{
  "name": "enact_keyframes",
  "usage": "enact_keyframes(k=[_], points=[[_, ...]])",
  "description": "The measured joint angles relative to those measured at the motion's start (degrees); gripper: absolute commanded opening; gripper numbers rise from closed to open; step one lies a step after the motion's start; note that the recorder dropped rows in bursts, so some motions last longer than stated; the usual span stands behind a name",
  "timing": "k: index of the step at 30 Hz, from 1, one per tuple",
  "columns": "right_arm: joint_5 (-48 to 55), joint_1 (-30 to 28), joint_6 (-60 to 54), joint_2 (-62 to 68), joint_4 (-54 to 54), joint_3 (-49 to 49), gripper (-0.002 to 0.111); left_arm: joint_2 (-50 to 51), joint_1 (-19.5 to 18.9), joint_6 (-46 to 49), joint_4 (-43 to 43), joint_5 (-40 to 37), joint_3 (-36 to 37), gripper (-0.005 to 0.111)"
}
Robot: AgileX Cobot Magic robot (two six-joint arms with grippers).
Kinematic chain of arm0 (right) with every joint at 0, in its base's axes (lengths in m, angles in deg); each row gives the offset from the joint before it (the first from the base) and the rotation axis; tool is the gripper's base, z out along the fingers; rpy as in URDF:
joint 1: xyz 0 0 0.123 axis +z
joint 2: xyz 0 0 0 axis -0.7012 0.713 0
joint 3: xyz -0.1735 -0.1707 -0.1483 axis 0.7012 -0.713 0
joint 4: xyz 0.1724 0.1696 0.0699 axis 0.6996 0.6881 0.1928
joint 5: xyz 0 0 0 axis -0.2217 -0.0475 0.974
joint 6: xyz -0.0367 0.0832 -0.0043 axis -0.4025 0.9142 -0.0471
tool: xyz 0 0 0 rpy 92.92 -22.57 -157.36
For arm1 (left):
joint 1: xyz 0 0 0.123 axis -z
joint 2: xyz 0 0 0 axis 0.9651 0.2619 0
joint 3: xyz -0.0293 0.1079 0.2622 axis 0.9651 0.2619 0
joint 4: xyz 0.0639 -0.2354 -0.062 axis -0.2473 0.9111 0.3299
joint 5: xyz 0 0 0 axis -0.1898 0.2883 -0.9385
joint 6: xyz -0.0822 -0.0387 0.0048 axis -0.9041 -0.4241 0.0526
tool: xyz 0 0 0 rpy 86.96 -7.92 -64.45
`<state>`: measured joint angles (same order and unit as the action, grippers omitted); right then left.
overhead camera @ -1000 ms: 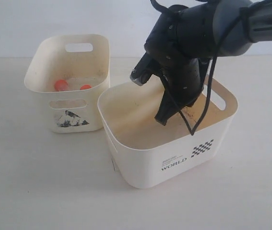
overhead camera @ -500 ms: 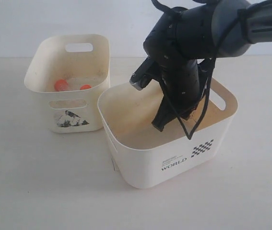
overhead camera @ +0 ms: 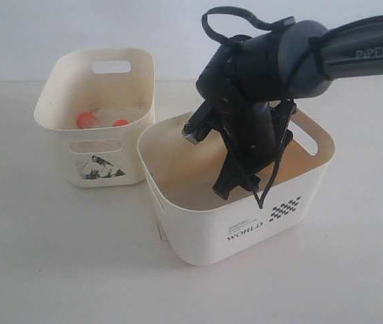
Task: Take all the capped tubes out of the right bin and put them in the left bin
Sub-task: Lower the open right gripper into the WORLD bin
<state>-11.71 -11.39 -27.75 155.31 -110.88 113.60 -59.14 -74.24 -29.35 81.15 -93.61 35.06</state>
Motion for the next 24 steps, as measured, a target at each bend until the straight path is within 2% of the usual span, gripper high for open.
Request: enact_keyframes(k=[12,24], points=[[-1.2,0.0,5.0,1.4,-7.4,0.0,0.061,0.0,0.0,0.0,0.0,0.0,0.0,0.004],[-0.5,0.5,5.0,5.0,-12.2,0.9,0.061,0.0,0.0,0.0,0.0,0.0,0.0,0.004]])
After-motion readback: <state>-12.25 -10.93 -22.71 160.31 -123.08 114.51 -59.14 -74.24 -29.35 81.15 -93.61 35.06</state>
